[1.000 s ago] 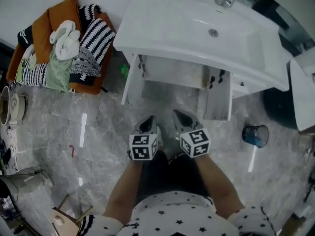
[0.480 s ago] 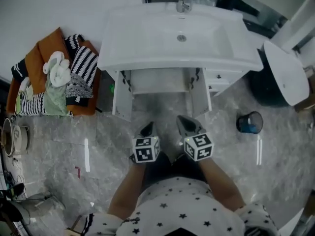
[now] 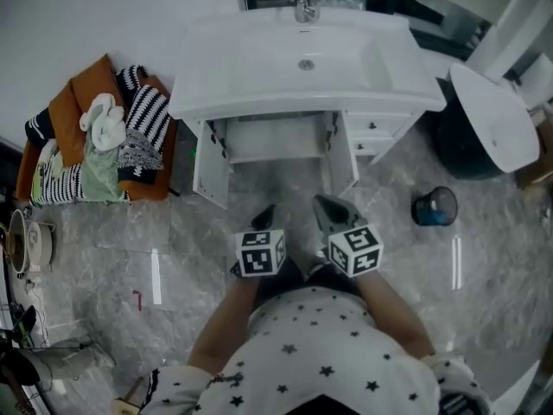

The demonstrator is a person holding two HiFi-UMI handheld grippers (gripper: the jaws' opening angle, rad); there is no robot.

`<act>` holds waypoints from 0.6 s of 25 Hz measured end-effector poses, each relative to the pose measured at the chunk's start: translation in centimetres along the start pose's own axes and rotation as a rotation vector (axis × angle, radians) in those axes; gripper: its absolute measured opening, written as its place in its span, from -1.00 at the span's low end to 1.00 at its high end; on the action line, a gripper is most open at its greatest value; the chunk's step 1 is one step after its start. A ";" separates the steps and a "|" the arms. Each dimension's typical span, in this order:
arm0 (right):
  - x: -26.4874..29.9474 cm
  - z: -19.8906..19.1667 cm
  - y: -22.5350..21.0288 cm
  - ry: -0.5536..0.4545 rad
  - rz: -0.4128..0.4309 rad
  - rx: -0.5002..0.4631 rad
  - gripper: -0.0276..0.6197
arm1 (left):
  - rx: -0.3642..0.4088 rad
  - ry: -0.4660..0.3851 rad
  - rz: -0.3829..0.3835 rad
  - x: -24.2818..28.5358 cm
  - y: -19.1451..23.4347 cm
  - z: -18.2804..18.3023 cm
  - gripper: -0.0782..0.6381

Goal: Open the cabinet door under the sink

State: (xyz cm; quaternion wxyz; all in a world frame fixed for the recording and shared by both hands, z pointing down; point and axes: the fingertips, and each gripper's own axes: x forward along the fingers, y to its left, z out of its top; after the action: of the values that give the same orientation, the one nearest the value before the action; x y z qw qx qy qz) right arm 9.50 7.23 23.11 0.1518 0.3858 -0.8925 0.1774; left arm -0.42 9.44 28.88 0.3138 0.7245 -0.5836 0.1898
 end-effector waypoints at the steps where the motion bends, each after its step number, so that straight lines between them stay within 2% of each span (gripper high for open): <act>1: -0.5 0.1 0.1 -0.004 0.005 -0.008 -0.89 | 0.003 -0.004 -0.001 -0.3 -0.5 0.0 -0.77; 7: -3.5 0.0 0.2 -0.018 0.017 -0.032 -0.89 | 0.047 -0.030 -0.004 -2.0 -3.3 -0.5 -0.77; 15: -5.9 -0.4 0.3 -0.042 0.031 -0.017 -0.89 | 0.076 -0.050 -0.016 -3.8 -5.8 -0.7 -0.77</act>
State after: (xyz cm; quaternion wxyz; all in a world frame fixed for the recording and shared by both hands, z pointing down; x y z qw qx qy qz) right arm 13.18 11.37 21.02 0.1333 0.3743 -0.9029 0.1639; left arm 4.27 13.39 25.67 0.2728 0.7452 -0.5776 0.1913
